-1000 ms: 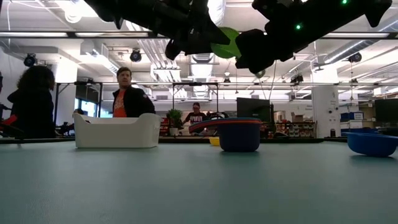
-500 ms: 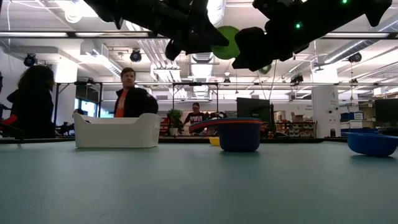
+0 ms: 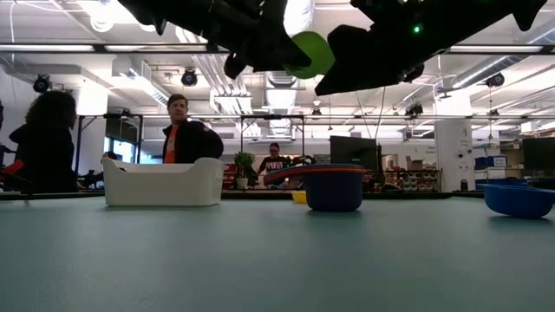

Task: Nest measuring cups in basket
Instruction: Stack the green measuring on top of the light blue measuring cup

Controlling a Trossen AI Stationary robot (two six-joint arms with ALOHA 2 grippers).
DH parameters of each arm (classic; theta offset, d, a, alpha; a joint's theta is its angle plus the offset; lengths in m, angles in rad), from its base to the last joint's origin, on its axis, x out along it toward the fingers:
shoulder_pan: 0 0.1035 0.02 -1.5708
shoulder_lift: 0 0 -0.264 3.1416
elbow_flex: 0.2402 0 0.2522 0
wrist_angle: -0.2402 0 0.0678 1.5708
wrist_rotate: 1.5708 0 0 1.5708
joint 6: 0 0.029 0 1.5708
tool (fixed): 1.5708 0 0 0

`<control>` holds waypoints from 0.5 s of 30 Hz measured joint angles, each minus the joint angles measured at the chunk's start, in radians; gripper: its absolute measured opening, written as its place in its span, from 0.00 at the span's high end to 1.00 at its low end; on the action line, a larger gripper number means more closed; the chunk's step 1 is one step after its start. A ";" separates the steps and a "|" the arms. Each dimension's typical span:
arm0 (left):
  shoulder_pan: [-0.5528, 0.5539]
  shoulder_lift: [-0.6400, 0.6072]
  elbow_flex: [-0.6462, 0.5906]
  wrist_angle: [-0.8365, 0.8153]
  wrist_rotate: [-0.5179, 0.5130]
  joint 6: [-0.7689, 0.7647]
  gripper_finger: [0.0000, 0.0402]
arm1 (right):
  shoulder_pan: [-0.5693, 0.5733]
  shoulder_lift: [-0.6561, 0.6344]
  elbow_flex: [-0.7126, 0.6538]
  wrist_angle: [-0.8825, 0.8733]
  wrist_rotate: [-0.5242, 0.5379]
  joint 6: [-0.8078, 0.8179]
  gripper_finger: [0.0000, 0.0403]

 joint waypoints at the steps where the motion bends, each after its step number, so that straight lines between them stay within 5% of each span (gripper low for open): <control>1: 0.000 -0.008 0.000 -0.005 -0.003 0.008 0.86 | 0.000 -0.003 0.000 0.000 -0.010 0.002 0.27; 9: 0.001 -0.089 0.003 -0.134 -0.004 0.114 0.86 | 0.004 -0.031 0.000 -0.004 -0.062 0.016 0.27; 15: -0.003 -0.130 0.101 -0.543 0.014 0.234 0.86 | 0.006 -0.106 0.002 -0.115 -0.225 0.059 0.29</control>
